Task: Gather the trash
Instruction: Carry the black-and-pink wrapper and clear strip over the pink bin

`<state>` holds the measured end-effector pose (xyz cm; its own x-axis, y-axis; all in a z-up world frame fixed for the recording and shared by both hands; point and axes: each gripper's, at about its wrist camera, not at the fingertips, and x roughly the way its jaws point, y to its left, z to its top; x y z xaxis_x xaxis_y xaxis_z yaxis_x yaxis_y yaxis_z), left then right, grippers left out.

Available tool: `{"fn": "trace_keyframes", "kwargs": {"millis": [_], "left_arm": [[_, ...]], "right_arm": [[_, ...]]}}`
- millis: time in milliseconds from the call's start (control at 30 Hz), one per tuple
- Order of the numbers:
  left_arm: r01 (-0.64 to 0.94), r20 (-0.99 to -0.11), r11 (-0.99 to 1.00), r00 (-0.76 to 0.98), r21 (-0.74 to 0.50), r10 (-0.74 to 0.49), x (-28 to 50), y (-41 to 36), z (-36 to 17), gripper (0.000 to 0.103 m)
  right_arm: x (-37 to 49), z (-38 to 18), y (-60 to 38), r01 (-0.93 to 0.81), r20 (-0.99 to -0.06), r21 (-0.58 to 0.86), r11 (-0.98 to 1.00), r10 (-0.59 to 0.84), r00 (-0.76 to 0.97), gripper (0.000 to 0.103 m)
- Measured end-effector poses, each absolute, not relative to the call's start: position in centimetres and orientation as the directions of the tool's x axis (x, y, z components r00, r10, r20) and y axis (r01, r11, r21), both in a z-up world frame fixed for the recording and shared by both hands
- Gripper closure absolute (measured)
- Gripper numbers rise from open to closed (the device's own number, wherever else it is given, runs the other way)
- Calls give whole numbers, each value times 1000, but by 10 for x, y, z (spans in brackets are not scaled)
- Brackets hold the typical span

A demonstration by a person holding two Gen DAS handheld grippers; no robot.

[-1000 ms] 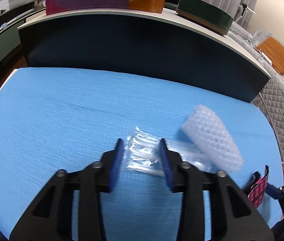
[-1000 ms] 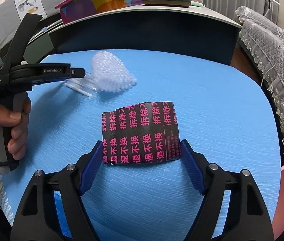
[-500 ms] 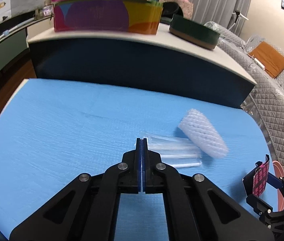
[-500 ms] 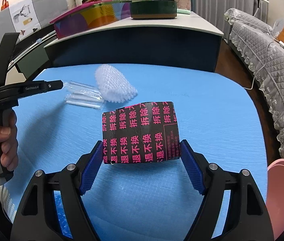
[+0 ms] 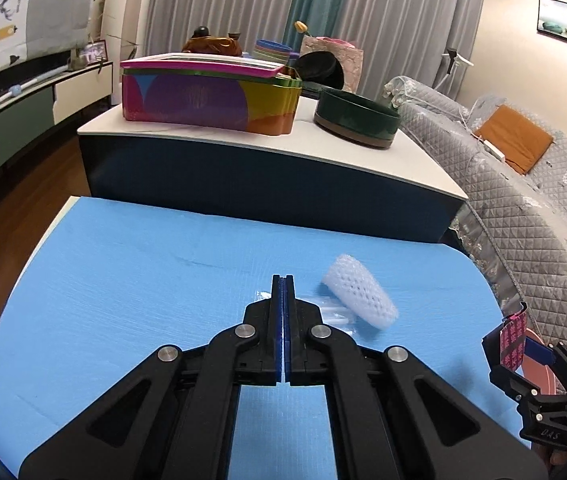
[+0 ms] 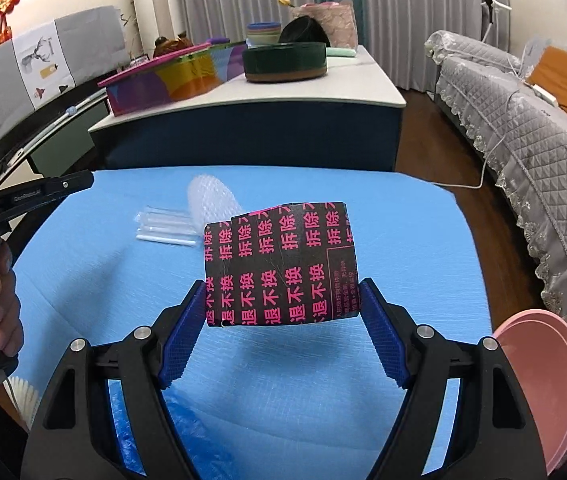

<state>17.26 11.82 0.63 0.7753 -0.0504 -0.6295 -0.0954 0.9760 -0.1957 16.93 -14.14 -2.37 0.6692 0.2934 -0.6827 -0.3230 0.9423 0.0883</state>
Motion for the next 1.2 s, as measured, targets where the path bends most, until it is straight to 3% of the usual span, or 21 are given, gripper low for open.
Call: {"fn": "trace_keyframes", "kwargs": {"millis": [67,133,200,300,533,767,933,1200], "left_arm": [[-98,-652,973,756,-210,-65,175,121,-1,103],[-125,-669,969,742,-214,-52,179,123,-10,96],[-145,-684,963,728,-229,-54,185,125,-20,74],[-177,-708,960,706,-217,-30,201,121,-35,61],[-218,-751,958,661,-186,4,235,101,-62,46],[-239,-788,966,612,-103,68,244,88,-77,48],[-230,-781,969,621,-90,74,235,91,-73,97],[-221,-731,970,678,-100,79,210,99,-49,102]], "right_arm": [[162,-21,-143,-324,-677,86,942,294,674,28],[155,-18,-145,-325,-676,86,942,295,675,28],[149,-14,-148,-328,-675,83,941,295,676,28],[140,-1,-157,-327,-667,73,942,290,687,28],[122,44,-197,-306,-620,70,949,281,732,28],[116,55,-230,-272,-595,125,954,291,749,28],[118,35,-230,-261,-613,148,954,295,732,28],[121,19,-234,-247,-622,165,955,295,726,28]]}}
